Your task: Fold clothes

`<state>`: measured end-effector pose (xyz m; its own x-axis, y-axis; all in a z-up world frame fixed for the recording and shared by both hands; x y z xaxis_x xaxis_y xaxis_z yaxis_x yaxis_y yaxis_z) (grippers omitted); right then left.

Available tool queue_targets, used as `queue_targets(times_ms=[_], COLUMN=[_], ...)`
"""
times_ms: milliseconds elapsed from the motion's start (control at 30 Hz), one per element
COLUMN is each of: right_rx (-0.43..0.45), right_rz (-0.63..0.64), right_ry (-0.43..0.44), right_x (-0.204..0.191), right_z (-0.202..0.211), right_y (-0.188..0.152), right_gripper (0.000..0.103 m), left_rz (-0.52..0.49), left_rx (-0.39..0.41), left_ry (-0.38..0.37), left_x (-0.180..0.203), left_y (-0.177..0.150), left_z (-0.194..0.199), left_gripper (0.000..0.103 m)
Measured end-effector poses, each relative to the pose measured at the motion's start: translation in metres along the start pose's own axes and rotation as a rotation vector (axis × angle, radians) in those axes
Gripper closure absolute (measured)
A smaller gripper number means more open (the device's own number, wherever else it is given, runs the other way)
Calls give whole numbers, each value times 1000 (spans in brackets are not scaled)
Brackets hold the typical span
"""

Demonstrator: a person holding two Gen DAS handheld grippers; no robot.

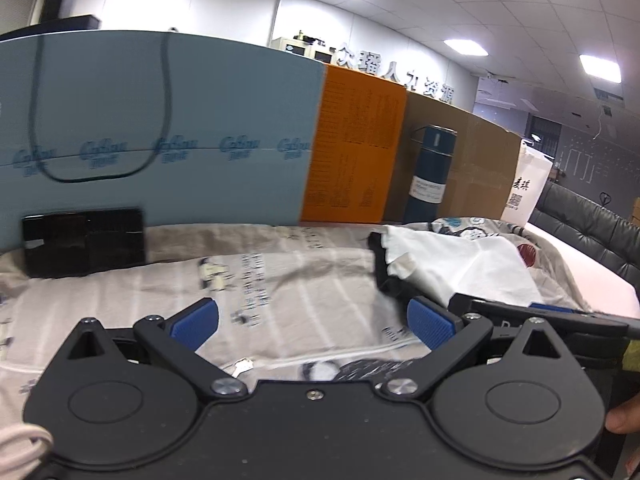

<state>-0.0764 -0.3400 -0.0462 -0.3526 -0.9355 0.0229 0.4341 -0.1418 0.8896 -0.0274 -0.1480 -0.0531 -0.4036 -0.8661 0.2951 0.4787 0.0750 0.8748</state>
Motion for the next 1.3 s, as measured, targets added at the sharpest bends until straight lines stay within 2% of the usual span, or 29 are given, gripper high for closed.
queue_targets(times_ms=[100, 233, 333, 600, 800, 1167, 1300], right_rx=[-33, -39, -41, -31, -48, -50, -60], right_rz=[-17, -12, 15, -31, -38, -61, -56], right_ry=[9, 43, 55, -77, -118, -226, -221], right_x=[-16, -40, -53, -65, -73, -77, -79], right_z=[7, 17, 22, 35, 44, 50, 50], right_y=[-10, -25, -31, -44, -49, -53, -56], right_gripper=[13, 0, 0, 0, 0, 0, 0], left_rz=[-41, -63, -68, -97, -47, -72, -71], left_rx=[5, 24, 44, 8, 19, -15, -11], left_ry=[9, 24, 41, 46, 15, 48, 51], left_x=[-11, -30, -44, -69, -89, -95, -97], left_y=[-6, -12, -15, -20, -17, -32, -32], left_z=[14, 31, 40, 42, 52, 49, 49], left_gripper=[0, 0, 0, 0, 0, 0, 0])
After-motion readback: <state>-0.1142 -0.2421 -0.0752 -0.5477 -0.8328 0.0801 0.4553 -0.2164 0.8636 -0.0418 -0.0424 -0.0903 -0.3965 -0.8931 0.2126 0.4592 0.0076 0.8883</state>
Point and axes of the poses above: each gripper's, at about its wrist camera, not at the fingertips, and z roughly against the way its jaws point, x to its right, y to its top, the point moved 1 cm from there along -z, roughly the way its jaws point, and after that the axes turned 8 degrees about z, right-handed, at the moved point
